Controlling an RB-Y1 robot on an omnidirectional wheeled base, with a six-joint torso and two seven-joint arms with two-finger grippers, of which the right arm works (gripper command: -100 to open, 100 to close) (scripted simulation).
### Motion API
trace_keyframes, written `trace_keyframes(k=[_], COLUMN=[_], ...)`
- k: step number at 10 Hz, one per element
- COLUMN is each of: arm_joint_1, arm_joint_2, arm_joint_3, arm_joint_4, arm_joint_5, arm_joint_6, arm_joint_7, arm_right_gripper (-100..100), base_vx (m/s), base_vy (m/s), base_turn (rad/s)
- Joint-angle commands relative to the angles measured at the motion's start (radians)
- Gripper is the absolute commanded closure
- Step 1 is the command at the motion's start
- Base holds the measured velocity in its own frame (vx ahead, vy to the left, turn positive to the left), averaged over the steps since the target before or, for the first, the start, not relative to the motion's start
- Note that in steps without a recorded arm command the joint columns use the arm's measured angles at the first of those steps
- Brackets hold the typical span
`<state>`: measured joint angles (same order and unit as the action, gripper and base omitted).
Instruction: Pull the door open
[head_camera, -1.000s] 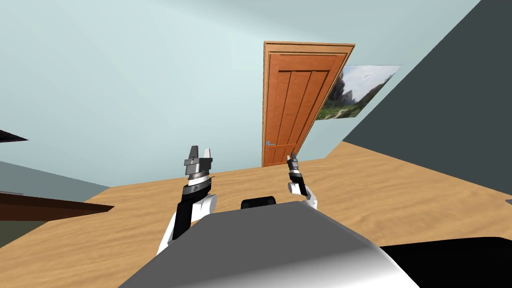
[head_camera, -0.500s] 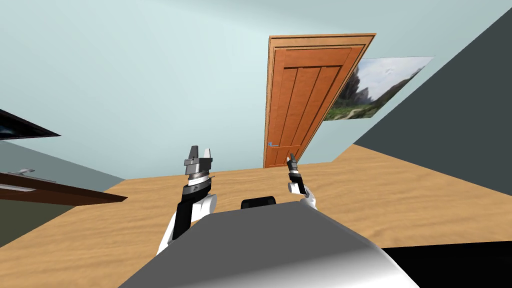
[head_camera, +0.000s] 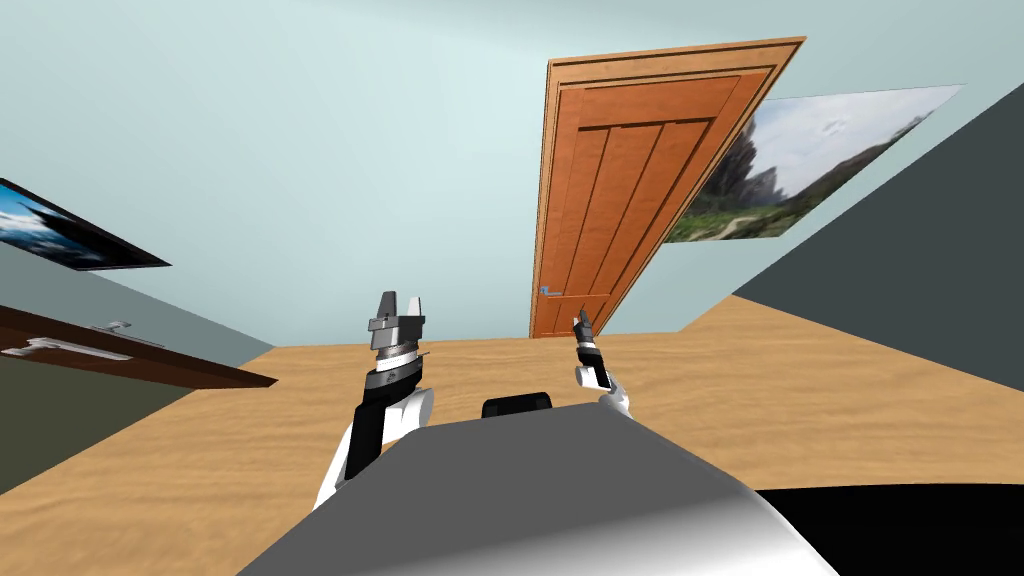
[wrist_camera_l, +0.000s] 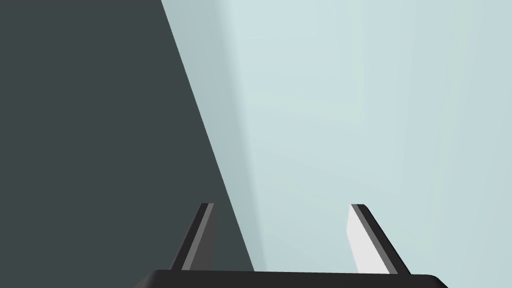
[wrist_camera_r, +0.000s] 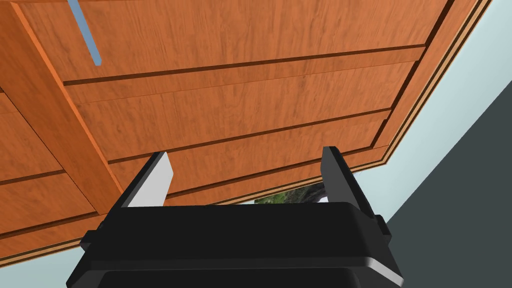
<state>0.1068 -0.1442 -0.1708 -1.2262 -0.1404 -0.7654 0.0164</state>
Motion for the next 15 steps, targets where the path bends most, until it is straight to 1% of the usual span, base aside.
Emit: trace_keyframes(k=[1,2,3,4,6,7,10,11,13,14,15], arm_joint_1=[-0.024,-0.024,-0.041,-0.041,-0.074,-0.074,-0.122,-0.122,-0.150,-0.165,-0.165], arm_joint_2=[-0.005,-0.005,-0.008,-0.008,-0.015,-0.015,-0.024,-0.024,-0.030,-0.033,-0.033], arm_joint_3=[-0.008,-0.008,-0.014,-0.014,-0.025,-0.025,-0.041,-0.041,-0.050,-0.055,-0.055], arm_joint_4=[0.050,0.070,0.106,0.113,0.180,0.197,0.303,0.319,0.391,0.418,0.429], arm_joint_5=[-0.003,-0.003,-0.006,-0.006,-0.010,-0.010,-0.016,-0.016,-0.019,-0.021,-0.021], arm_joint_6=[-0.009,-0.009,-0.014,-0.014,-0.024,-0.024,-0.039,-0.039,-0.048,-0.052,-0.052], arm_joint_7=[-0.005,-0.005,-0.008,-0.008,-0.014,-0.014,-0.022,-0.022,-0.027,-0.029,-0.029], arm_right_gripper=[-100,-100,-100,-100,-100,-100,-100,-100,-100,-100,-100], base_vx=[0.059,0.052,0.052,0.044,0.054,0.047,0.056,0.048,0.049,0.059,0.044], base_vy=[-0.053,-0.046,-0.035,-0.026,-0.038,-0.034,-0.055,-0.050,-0.039,-0.061,-0.050], base_turn=[0.179,0.073,0.104,0.058,0.143,0.073,0.143,0.056,0.114,0.164,0.049])
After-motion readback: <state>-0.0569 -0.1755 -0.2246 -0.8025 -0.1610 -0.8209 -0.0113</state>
